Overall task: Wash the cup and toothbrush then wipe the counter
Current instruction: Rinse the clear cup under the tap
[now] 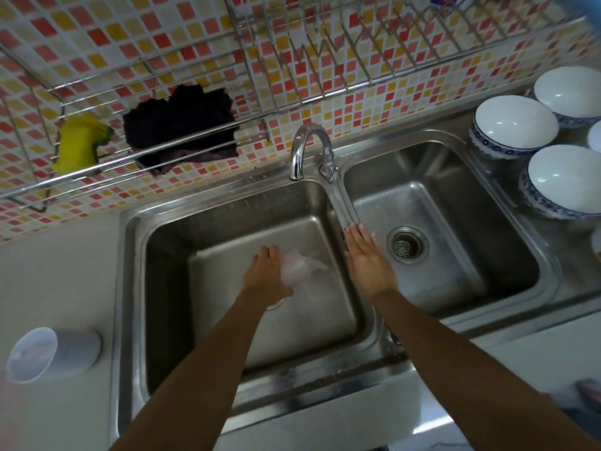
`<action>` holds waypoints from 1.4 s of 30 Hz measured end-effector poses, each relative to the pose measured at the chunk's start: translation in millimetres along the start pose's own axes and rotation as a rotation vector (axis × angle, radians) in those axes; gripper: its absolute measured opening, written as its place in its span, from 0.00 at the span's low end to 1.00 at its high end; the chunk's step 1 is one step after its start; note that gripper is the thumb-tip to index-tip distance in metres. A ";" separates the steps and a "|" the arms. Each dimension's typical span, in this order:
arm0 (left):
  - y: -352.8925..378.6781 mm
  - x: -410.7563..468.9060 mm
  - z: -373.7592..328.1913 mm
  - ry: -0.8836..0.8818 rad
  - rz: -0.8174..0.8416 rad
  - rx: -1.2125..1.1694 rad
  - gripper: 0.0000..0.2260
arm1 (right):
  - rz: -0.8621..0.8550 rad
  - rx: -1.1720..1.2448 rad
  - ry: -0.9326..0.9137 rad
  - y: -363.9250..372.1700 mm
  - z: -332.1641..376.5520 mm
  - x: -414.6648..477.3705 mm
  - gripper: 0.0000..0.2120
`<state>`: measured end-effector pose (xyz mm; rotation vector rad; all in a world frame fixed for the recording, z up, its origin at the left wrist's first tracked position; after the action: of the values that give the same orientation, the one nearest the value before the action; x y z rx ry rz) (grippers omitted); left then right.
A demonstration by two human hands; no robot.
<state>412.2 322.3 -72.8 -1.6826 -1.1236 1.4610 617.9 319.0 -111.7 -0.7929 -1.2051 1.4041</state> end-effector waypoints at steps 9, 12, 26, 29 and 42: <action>-22.3 -5.8 -16.3 0.145 -0.200 0.563 0.33 | -0.030 -0.007 0.004 -5.3 1.8 1.1 0.24; -24.2 -10.8 -19.0 0.222 -0.244 0.601 0.31 | -0.022 -0.004 0.007 -3.0 2.0 1.3 0.23; -45.1 -73.1 65.6 -0.038 -0.437 0.051 0.31 | 0.084 -0.052 0.027 -23.2 45.7 4.0 0.24; -53.7 -90.9 96.1 -0.117 -0.467 -0.106 0.34 | -0.066 0.124 -0.137 -58.1 112.2 2.3 0.22; -164.5 -136.4 177.6 -0.073 -0.707 -0.369 0.24 | -0.248 0.336 -0.357 -253.9 361.5 147.3 0.16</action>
<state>203.5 259.0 99.5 -1.2389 -1.8733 0.8998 324.7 353.4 248.4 -0.1556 -1.2394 1.5237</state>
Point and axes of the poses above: each hand's wrist, its own x-axis towards the middle knuckle, its own y-axis out of the palm, z = x × y, the point moved 7 cm from there along x, towards the middle knuckle, and after that the axes turned 5 degrees about -y, right-handed, at the moved point
